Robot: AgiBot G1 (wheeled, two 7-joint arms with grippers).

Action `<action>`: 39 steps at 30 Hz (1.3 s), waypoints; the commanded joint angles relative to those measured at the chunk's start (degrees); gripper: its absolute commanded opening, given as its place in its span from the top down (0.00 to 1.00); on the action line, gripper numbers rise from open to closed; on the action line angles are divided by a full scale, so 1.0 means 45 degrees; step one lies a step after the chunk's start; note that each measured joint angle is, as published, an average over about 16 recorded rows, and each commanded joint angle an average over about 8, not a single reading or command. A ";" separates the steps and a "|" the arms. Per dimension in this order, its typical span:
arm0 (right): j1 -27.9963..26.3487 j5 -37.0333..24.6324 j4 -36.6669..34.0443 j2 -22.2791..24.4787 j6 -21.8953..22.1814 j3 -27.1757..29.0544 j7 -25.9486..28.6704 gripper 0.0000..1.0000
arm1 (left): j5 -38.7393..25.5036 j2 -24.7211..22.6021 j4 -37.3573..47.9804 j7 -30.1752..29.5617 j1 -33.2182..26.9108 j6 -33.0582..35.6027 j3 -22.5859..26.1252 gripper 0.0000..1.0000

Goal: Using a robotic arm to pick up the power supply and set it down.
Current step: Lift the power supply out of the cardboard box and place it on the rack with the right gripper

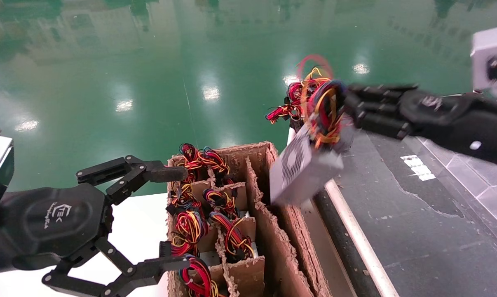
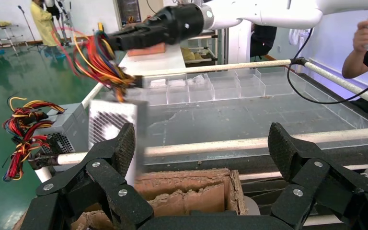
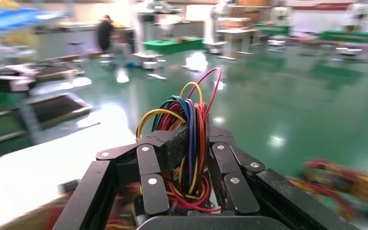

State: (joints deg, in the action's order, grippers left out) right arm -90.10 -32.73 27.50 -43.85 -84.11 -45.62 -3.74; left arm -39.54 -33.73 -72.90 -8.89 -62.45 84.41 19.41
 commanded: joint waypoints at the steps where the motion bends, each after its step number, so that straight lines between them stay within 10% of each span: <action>1: -0.0290 -0.0085 -0.0566 0.0021 0.0141 0.0042 -0.0109 1.00 | 0.0000 0.0000 0.0000 0.0000 0.0000 0.0000 0.0001 0.00; 20: -0.1626 -0.1073 -0.5077 -0.0274 0.0843 -0.0271 -0.1775 1.00 | 0.0004 0.0002 0.0001 0.0003 0.0000 -0.0003 0.0005 0.00; 39: -0.1367 -0.1090 -0.5408 -0.0354 0.0956 -0.0265 -0.1852 1.00 | 0.0007 0.0005 0.0007 0.0005 0.0000 -0.0006 0.0006 0.00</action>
State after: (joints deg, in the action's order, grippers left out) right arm -96.19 -37.63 3.19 -45.73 -79.32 -46.81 -12.31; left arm -39.51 -33.71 -72.87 -8.86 -62.45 84.38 19.44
